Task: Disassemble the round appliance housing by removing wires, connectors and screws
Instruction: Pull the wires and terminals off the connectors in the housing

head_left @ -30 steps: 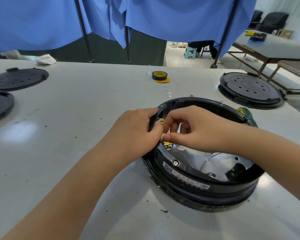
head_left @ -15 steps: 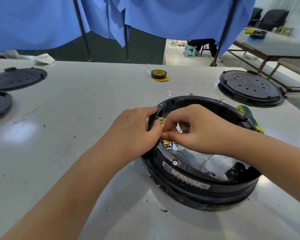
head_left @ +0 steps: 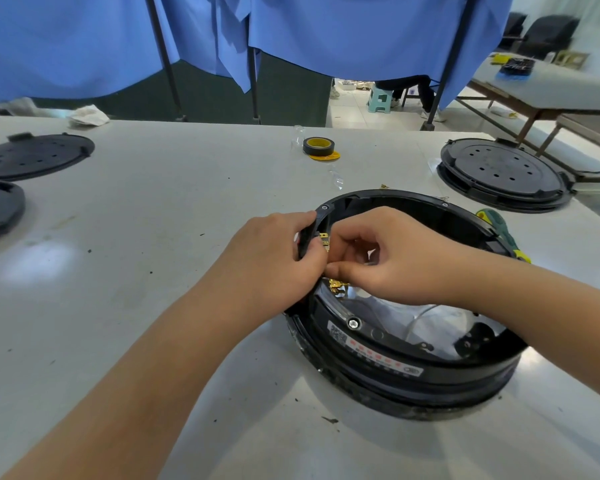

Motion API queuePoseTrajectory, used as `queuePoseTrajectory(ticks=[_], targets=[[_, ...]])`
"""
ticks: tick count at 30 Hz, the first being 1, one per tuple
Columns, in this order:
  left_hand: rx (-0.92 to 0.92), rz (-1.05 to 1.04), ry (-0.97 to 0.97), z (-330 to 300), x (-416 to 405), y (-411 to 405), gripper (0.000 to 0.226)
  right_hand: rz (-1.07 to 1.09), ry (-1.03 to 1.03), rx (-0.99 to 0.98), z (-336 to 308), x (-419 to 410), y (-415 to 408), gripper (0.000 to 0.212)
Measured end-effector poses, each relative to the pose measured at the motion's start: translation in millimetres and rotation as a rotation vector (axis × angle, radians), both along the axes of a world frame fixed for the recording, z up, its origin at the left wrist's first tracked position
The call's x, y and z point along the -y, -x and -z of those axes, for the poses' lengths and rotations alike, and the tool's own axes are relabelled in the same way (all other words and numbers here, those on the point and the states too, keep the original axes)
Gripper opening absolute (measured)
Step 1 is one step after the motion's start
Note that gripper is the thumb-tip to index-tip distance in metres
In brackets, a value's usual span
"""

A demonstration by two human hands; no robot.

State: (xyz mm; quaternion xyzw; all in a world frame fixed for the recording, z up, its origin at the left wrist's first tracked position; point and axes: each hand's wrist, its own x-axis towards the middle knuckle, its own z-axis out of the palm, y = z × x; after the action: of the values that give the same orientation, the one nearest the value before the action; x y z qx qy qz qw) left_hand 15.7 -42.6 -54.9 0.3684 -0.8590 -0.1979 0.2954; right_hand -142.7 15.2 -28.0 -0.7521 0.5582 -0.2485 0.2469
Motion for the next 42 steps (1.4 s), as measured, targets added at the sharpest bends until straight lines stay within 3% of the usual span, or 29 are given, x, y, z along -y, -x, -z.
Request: queuePoseTrajectory(ticks=[18, 26, 30, 42], targets=[[-0.023, -0.004, -0.007, -0.4, -0.9, -0.1, 0.02, 0.05, 0.037, -0.063, 2.3, -3.2, 4.1, 0.006], [-0.028, -0.016, -0.008, 0.4, -1.6, 1.0, 0.023, 0.2, -0.064, -0.047, -8.0, -4.5, -8.7, 0.013], [-0.006, 0.003, -0.026, -2.2, -2.5, 1.2, 0.027, 0.271, -0.023, -0.137, -7.3, -5.5, -17.4, 0.013], [-0.009, -0.017, -0.04, -3.7, -3.9, 2.0, 0.028, 0.369, -0.004, -0.145, -3.9, -5.5, -20.8, 0.014]])
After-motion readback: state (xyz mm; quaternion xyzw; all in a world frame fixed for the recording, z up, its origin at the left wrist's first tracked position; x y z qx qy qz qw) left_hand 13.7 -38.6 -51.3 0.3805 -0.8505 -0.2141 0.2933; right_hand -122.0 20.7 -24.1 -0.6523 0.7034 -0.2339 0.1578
